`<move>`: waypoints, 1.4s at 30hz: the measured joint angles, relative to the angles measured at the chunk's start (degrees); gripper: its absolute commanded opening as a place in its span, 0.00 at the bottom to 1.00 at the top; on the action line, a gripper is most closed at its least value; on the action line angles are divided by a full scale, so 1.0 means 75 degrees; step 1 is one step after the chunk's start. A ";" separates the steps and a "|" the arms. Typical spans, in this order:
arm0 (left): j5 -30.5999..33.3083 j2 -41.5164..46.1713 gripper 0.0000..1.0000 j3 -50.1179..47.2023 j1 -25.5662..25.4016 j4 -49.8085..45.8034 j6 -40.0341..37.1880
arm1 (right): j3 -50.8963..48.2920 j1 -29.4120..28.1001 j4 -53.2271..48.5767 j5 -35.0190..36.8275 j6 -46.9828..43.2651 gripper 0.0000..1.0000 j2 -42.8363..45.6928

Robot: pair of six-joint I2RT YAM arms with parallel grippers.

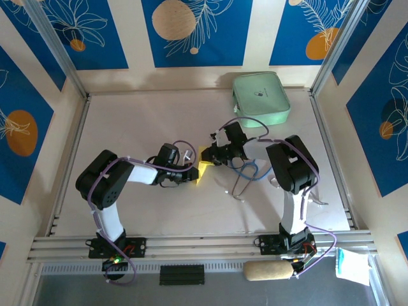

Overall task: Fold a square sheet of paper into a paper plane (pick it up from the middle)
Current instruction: Fold the wing for the fifth time at the center of the table.

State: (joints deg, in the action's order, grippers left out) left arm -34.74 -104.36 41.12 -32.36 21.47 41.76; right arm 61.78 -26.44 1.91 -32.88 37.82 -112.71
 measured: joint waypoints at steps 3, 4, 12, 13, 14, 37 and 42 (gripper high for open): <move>0.0000 -0.0003 0.03 0.0000 0.0000 0.0000 0.0000 | 0.0204 -0.0058 -0.0070 -0.0017 -0.0029 0.22 -0.0160; 0.0000 -0.0003 0.03 0.0000 0.0000 0.0000 0.0000 | 0.0256 -0.0064 -0.0096 -0.0020 -0.0047 0.22 -0.0204; -0.0020 -0.0006 0.04 0.0000 0.0000 0.0000 0.0000 | 0.0396 -0.0085 -0.0233 -0.0020 -0.0050 0.22 -0.0391; -0.0023 -0.0009 0.04 0.0000 0.0000 0.0000 0.0000 | 0.0417 -0.0096 -0.0242 -0.0020 -0.0050 0.22 -0.0408; -0.0026 -0.0012 0.04 0.0000 0.0006 0.0000 0.0000 | 0.0449 -0.0099 -0.0271 -0.0020 -0.0050 0.22 -0.0434; -0.0055 -0.0017 0.05 0.0000 0.0015 0.0003 0.0003 | 0.0851 -0.0149 -0.0758 0.0015 -0.0137 0.19 -0.0877; -0.0058 -0.0017 0.07 0.0000 0.0015 0.0000 0.0026 | 0.0915 -0.0154 -0.0854 0.0047 -0.0140 0.19 -0.0906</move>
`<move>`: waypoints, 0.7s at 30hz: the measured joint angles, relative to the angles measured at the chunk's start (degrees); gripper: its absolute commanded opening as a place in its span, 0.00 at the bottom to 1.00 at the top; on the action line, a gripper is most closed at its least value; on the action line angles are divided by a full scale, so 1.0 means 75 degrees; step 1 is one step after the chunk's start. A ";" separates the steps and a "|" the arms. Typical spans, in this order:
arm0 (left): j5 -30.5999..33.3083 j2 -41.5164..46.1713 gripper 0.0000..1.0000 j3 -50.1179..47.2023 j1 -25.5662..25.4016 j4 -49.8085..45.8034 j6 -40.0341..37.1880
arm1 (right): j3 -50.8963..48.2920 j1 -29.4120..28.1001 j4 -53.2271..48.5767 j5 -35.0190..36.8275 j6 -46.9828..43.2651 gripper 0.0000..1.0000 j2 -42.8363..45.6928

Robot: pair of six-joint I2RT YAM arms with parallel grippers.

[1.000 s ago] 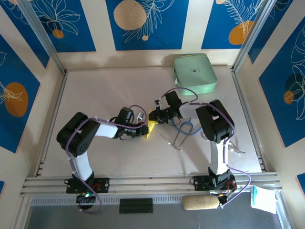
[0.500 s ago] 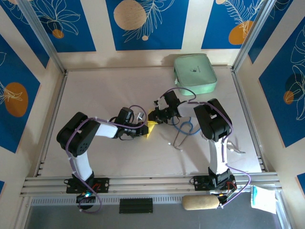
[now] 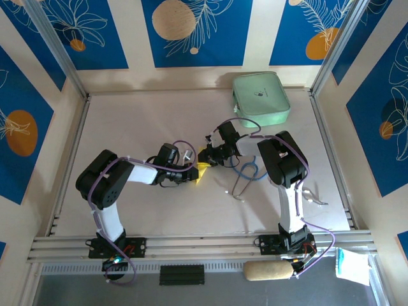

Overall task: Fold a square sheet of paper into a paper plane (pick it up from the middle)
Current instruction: Fold the wing for the fifth time at the center of the table.

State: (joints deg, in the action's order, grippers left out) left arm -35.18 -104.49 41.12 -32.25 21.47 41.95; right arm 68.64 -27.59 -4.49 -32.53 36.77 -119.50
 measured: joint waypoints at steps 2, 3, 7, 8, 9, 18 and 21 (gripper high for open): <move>-0.0003 0.0006 0.08 0.0000 0.0000 0.0000 0.0009 | 0.0058 -0.0017 -0.0119 0.0055 -0.0026 0.18 -0.0006; 0.0000 0.0009 0.08 0.0000 0.0000 -0.0003 0.0023 | 0.0096 -0.0023 -0.0172 0.0087 -0.0035 0.18 -0.0015; 0.0003 0.0041 0.10 0.0000 0.0000 -0.0012 0.0131 | 0.0268 -0.0041 -0.0408 0.0140 -0.0058 0.18 -0.0099; 0.0009 0.0061 0.11 0.0000 0.0000 -0.0041 0.0160 | 0.0294 -0.0044 -0.0463 0.0169 -0.0061 0.17 -0.0099; 0.0017 0.0085 0.12 0.0000 0.0000 -0.0079 0.0175 | 0.0312 -0.0047 -0.0510 0.0201 -0.0073 0.18 -0.0099; 0.0038 0.0475 0.13 -0.0192 -0.0026 -0.0644 0.0431 | 0.0504 -0.0079 -0.0857 0.0364 -0.0114 0.16 -0.0149; 0.0050 0.0562 0.13 -0.0227 -0.0076 -0.0796 0.0525 | 0.0536 -0.0079 -0.0903 0.0364 -0.0111 0.16 -0.0163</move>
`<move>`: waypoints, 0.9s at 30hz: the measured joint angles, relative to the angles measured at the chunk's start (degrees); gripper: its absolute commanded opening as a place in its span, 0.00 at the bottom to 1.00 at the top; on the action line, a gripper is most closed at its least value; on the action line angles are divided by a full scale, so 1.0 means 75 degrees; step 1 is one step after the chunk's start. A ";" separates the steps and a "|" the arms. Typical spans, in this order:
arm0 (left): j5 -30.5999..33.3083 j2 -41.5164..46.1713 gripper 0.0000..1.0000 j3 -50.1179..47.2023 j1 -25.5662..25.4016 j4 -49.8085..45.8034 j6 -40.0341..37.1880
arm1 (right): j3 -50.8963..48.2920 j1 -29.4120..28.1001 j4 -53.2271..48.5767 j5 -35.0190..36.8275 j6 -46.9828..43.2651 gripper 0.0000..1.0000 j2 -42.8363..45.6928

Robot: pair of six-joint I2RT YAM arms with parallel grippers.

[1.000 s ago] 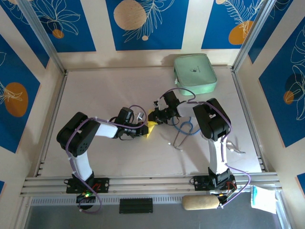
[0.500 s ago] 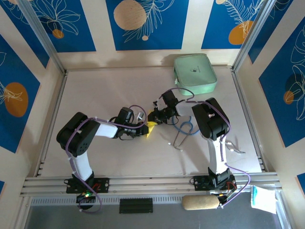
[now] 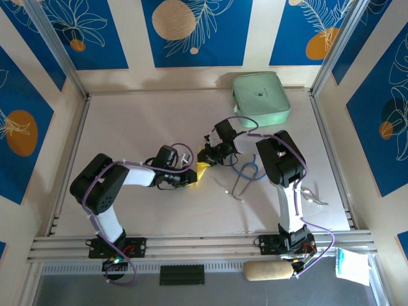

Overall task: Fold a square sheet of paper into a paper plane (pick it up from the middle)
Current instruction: Fold the wing for the fifth time at the center of the table.

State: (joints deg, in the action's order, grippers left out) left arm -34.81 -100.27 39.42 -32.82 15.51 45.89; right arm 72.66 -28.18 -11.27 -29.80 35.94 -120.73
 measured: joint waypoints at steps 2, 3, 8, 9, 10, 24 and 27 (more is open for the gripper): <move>0.0044 0.0023 0.14 -0.0003 -0.0020 -0.0073 0.0041 | 0.0020 0.0000 -0.0020 -0.0012 0.0000 0.16 -0.0017; 0.0052 0.0038 0.15 -0.0003 -0.0026 -0.0119 0.0050 | 0.0032 0.0000 -0.0041 -0.0017 0.0000 0.16 -0.0020; 0.0312 0.0399 0.23 0.0000 -0.0050 -0.0612 0.0058 | 0.0064 0.0000 -0.0082 -0.0015 0.0000 0.16 -0.0032; 0.0449 0.0597 0.26 0.0000 -0.0050 -0.0804 0.0032 | 0.0067 0.0000 -0.0087 -0.0012 0.0000 0.16 -0.0032; 0.0592 0.0825 0.27 0.0012 -0.0050 -0.0982 0.0015 | 0.0070 0.0000 -0.0099 -0.0006 0.0000 0.16 -0.0032; 0.0857 0.0618 0.15 0.0787 -0.0402 -0.0527 0.0364 | 0.0096 0.0000 -0.0143 0.0003 0.0003 0.15 -0.0044; 0.0845 0.0303 0.15 0.0871 -0.0414 -0.0530 0.0446 | 0.0137 0.0000 -0.0207 0.0003 0.0003 0.15 -0.0061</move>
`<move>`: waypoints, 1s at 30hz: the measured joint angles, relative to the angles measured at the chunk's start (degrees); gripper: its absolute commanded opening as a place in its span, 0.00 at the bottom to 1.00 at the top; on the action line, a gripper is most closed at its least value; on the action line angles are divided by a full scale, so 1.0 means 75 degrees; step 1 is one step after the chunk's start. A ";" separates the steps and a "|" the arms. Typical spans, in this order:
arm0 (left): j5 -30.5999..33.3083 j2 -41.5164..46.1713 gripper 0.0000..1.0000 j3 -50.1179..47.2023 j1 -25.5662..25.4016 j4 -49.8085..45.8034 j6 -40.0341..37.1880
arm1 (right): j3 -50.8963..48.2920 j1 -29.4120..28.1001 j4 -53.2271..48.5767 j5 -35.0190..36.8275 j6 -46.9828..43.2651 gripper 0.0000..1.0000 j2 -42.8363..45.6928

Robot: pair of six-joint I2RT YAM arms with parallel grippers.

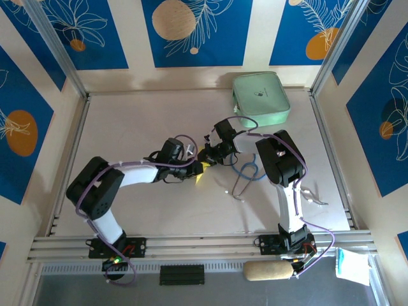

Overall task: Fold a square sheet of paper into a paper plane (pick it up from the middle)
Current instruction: Fold the wing for the fifth time at the center of the table.

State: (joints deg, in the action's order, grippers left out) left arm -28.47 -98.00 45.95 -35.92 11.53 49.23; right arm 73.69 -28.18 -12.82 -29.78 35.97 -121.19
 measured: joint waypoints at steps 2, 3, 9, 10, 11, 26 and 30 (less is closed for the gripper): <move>0.0000 -0.0099 0.14 0.0017 0.0000 -0.0012 0.0006 | 0.0017 0.0000 -0.0029 0.0003 0.0000 0.15 -0.0003; 0.0000 -0.0143 0.14 0.0035 0.0000 -0.0026 0.0006 | 0.0017 0.0000 -0.0038 0.0006 -0.0003 0.15 -0.0003; 0.0003 -0.0248 0.12 0.0052 0.0000 -0.0087 0.0035 | 0.0026 0.0000 -0.0047 0.0000 0.0000 0.15 -0.0015; 0.0003 -0.0262 0.12 0.0052 0.0000 -0.0099 0.0044 | 0.0029 0.0000 -0.0047 0.0000 0.0000 0.15 -0.0017; 0.0003 -0.0277 0.12 0.0052 0.0000 -0.0128 0.0058 | 0.0032 0.0000 -0.0050 0.0000 0.0000 0.15 -0.0017; 0.0009 -0.0446 0.09 0.0041 0.0000 -0.0271 0.0207 | 0.0163 0.0000 -0.0245 -0.0003 0.0000 0.15 -0.0073; 0.0035 -0.0463 0.08 0.0003 -0.0009 -0.0294 0.0236 | 0.0163 0.0000 -0.0245 -0.0003 0.0000 0.15 -0.0073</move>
State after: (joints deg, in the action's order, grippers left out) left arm -28.21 -101.47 45.98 -35.99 9.32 51.00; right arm 74.91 -28.18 -14.66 -29.80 35.97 -121.73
